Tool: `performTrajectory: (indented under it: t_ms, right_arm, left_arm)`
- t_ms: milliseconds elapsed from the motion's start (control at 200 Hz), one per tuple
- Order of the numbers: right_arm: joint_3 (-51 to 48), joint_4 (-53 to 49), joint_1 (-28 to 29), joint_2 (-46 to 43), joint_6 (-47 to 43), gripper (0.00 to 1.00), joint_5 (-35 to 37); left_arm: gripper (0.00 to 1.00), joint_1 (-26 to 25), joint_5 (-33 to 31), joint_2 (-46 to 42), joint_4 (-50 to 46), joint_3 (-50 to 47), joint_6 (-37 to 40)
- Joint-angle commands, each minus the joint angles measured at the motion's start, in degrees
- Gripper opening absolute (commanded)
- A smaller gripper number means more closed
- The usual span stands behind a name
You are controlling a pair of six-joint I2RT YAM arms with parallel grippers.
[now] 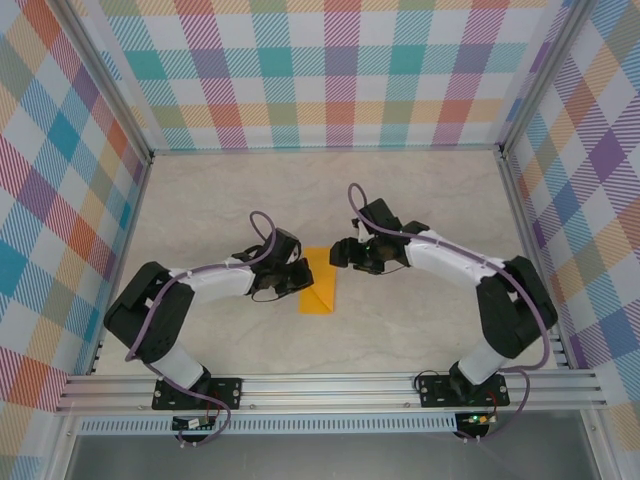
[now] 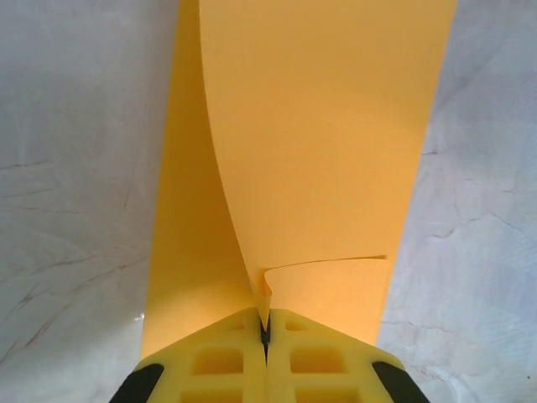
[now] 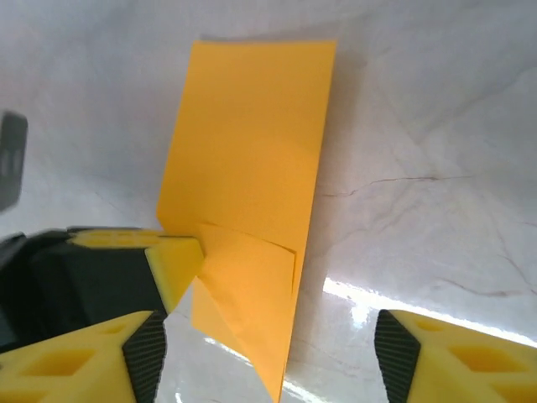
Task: Fold a paper plane with a square sheet of paper (pick it up from the middle)
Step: Turn over the paper at the center of the table.
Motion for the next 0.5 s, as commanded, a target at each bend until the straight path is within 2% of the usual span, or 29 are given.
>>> performTrajectory:
  t_ms: [0, 95, 290, 395, 495]
  right_arm:
    - [-2.2, -4.6, -0.6, -4.5, 0.0, 0.82, 8.3]
    - [-4.4, -4.8, -1.2, -8.2, -0.1, 0.91, 12.0]
    - [-7.9, -4.9, -2.7, -13.9, 1.0, 0.99, 15.6]
    - [-9.0, -5.4, -3.4, -15.6, 1.9, 0.99, 16.7]
    - [-10.0, -5.8, -4.1, -16.6, 2.8, 1.0, 17.0]
  left_arm:
    - [0.04, -0.3, -4.9, -5.5, -12.8, 5.3, 6.4]
    - [0.04, -0.8, -9.9, -7.9, -21.5, 10.3, 10.7]
    - [0.03, -2.2, -23.1, -8.4, -38.1, 22.1, 17.8]
    - [0.03, -3.7, -33.2, -6.1, -43.9, 27.2, 19.4]
    - [0.03, -6.4, -46.3, -1.9, -49.6, 32.3, 19.4]
